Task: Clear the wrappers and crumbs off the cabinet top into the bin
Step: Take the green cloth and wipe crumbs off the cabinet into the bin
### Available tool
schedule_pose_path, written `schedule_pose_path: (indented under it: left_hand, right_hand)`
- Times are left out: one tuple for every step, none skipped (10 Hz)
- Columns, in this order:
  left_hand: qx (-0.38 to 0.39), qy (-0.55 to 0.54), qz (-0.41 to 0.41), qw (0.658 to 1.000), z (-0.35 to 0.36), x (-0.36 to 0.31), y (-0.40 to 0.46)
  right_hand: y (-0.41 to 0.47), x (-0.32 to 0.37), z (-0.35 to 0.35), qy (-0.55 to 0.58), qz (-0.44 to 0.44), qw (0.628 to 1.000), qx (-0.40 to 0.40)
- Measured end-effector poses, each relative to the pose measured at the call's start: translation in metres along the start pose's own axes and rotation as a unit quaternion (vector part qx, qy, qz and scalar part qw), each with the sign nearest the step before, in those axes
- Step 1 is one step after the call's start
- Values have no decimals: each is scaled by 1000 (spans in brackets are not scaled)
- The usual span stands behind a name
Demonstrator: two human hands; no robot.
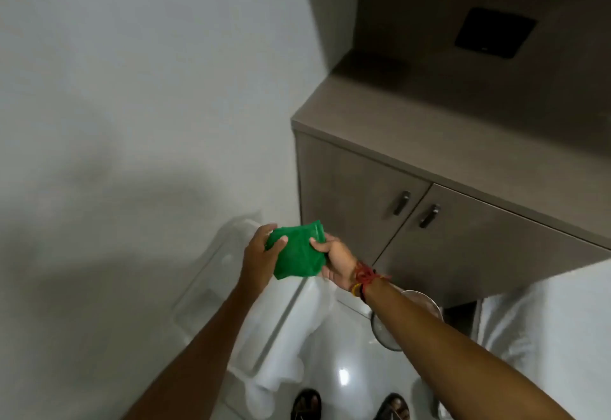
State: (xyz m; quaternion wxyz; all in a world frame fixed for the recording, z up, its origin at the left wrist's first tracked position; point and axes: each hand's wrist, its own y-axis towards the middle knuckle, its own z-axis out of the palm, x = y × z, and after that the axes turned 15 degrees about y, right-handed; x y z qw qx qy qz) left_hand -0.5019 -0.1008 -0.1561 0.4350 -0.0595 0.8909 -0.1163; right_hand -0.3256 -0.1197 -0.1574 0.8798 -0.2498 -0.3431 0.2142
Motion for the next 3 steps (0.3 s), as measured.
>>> schedule_pose_path:
  left_hand:
    - [-19, 16, -109, 994, -32, 53, -12]
    - [9, 53, -189, 981, -44, 95, -21]
    - [24, 137, -208, 968, -50, 108, -29]
  right_hand:
    - [13, -44, 41, -224, 12, 972, -75]
    - [20, -79, 59, -354, 47, 929, -94]
    - [18, -99, 64, -382, 56, 916, -109]
